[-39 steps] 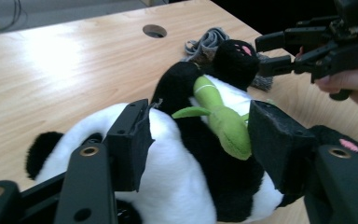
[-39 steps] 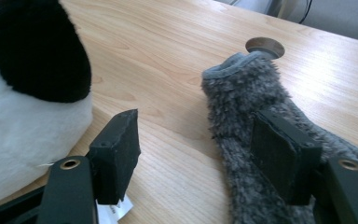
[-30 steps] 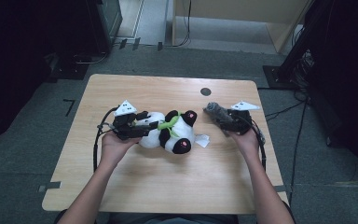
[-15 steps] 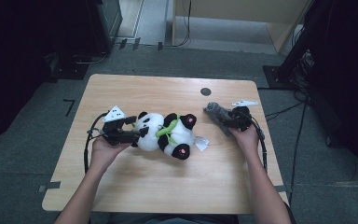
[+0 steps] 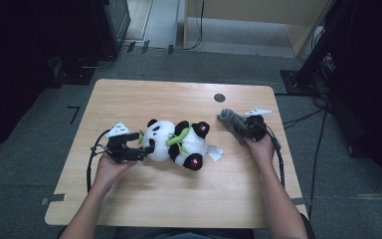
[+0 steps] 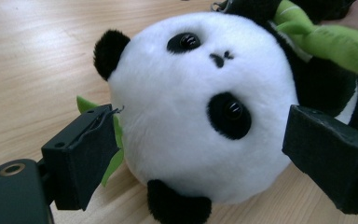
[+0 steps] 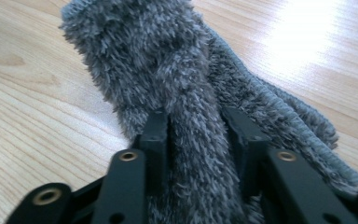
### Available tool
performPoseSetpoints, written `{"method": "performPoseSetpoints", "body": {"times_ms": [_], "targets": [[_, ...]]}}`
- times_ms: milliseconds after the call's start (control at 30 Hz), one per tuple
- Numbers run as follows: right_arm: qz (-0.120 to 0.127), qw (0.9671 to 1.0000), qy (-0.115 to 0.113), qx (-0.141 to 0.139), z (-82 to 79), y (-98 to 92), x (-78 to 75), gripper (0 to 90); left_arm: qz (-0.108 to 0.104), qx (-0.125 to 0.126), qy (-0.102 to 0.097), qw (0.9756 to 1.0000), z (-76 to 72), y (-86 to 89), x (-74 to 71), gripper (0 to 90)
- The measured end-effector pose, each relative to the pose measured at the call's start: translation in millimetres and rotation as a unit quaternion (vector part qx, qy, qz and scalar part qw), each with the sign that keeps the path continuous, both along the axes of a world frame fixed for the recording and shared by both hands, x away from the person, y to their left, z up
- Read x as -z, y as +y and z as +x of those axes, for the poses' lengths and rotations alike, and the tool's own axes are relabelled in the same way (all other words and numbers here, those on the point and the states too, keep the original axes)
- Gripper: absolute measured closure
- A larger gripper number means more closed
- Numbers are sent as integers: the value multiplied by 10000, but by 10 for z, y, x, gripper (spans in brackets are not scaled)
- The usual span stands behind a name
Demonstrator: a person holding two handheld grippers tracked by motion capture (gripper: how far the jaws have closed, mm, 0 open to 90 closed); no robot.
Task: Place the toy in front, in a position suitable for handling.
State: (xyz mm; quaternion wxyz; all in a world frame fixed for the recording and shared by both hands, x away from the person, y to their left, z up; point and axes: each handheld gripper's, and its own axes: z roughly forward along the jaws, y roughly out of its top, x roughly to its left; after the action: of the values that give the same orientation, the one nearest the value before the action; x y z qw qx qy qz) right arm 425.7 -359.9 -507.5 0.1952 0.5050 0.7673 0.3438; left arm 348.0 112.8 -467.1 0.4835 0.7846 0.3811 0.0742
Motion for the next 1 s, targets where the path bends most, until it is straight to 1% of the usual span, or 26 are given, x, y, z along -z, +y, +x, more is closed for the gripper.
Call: {"method": "performPoseSetpoints", "body": {"times_ms": [33,133,167,267,333,367,433,533,600,633,700,767,800,833,867,900,1000], "targets": [[-14,10000,4,-17,-3,3,-8,689,20,-4,-8,10000,6,5,22,89],[25,10000,25,-27,-16,9,-48,728,-39,25,52,10000,23,2,70,87],[101,9999,36,-38,-23,7,-66,732,-22,14,43,10000,30,-2,77,87],[257,9996,75,-68,-56,5,-132,743,-85,62,25,9999,50,-14,108,87],[312,9994,103,-86,-74,9,-168,744,-117,128,12,9998,56,-19,121,87],[332,9993,125,-87,-82,12,-182,744,-122,144,-20,9998,58,-24,131,88],[466,9987,160,-135,-102,26,-227,744,-111,168,-77,9998,67,-35,161,85],[467,9986,137,-205,-130,60,-276,742,-180,335,-44,9993,89,-31,213,82],[436,9986,114,-279,-144,86,-292,738,-226,368,-70,9990,100,-27,235,82],[413,9987,108,-296,-154,104,-300,738,-256,369,-51,9990,105,-27,244,82],[360,9986,70,-373,-167,129,-312,735,-233,380,-52,9990,105,-35,251,87],[379,9984,70,-410,-173,141,-324,735,-200,396,-26,9990,100,-45,257,123],[378,9983,62,-432,-175,145,-329,737,-176,335,-18,9993,91,-54,250,131],[391,9983,93,-426,-178,150,-339,740,-176,329,-30,9993,77,-62,237,152],[394,9981,116,-449,-176,154,-352,742,-126,327,-68,9994,68,-71,231,177],[413,9980,144,-454,-178,157,-365,743,-112,325,-79,9994,63,-76,231,186],[575,9971,135,-479,-190,155,-400,743,-136,283,-42,9995,53,-78,228,259]]}}
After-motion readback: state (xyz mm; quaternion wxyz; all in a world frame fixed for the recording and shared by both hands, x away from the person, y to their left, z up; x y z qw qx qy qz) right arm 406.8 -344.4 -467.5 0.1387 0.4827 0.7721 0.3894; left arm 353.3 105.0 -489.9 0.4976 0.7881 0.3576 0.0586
